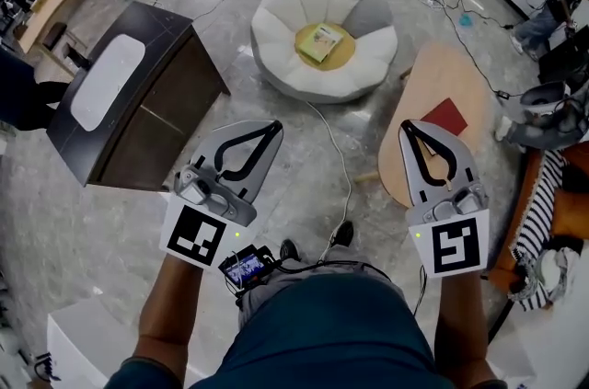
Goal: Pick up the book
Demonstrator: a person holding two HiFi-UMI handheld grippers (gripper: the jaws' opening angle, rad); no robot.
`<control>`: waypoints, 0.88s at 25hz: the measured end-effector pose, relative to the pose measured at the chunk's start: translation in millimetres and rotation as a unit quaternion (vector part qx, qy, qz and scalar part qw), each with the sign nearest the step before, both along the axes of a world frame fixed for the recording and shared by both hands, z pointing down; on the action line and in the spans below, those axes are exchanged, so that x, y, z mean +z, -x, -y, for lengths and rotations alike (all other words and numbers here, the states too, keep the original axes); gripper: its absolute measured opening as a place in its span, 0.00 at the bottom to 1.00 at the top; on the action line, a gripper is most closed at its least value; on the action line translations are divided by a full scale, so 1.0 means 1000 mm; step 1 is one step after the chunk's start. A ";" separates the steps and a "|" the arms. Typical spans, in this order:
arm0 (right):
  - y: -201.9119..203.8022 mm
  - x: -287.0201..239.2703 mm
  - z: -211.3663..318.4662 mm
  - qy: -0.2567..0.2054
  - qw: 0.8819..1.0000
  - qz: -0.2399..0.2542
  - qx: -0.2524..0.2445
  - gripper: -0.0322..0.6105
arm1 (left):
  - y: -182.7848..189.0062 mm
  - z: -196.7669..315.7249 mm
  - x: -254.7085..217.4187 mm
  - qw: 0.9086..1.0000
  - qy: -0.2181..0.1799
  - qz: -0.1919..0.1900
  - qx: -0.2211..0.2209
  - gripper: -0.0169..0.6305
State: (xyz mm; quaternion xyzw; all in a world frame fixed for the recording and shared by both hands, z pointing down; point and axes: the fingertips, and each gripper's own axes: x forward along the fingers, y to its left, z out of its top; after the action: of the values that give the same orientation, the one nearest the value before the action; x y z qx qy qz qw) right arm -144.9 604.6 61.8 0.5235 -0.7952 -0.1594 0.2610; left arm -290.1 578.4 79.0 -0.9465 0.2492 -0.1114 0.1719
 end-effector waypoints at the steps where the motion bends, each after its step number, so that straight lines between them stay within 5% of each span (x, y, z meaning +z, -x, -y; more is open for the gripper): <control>1: -0.005 0.001 0.003 0.000 1.000 -0.003 -0.007 0.07 | -0.005 0.002 0.001 1.000 0.004 0.003 -0.004 0.03; 14: -0.111 -0.003 0.038 -0.011 0.999 -0.001 -0.045 0.07 | -0.102 0.028 -0.005 0.998 0.002 0.012 -0.054 0.03; 18: -0.125 -0.001 0.045 -0.012 0.999 -0.006 -0.046 0.07 | -0.114 0.034 -0.006 0.998 0.008 0.000 -0.062 0.03; 22: -0.128 -0.002 0.056 -0.014 0.999 0.003 -0.029 0.07 | -0.109 0.049 -0.002 0.999 -0.006 0.025 -0.044 0.03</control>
State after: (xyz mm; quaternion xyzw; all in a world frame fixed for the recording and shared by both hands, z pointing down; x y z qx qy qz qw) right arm -17.2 548.3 60.3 0.5042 -0.8086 -0.1763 0.2466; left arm -180.6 529.5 77.2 -0.9304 0.2872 -0.1414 0.1788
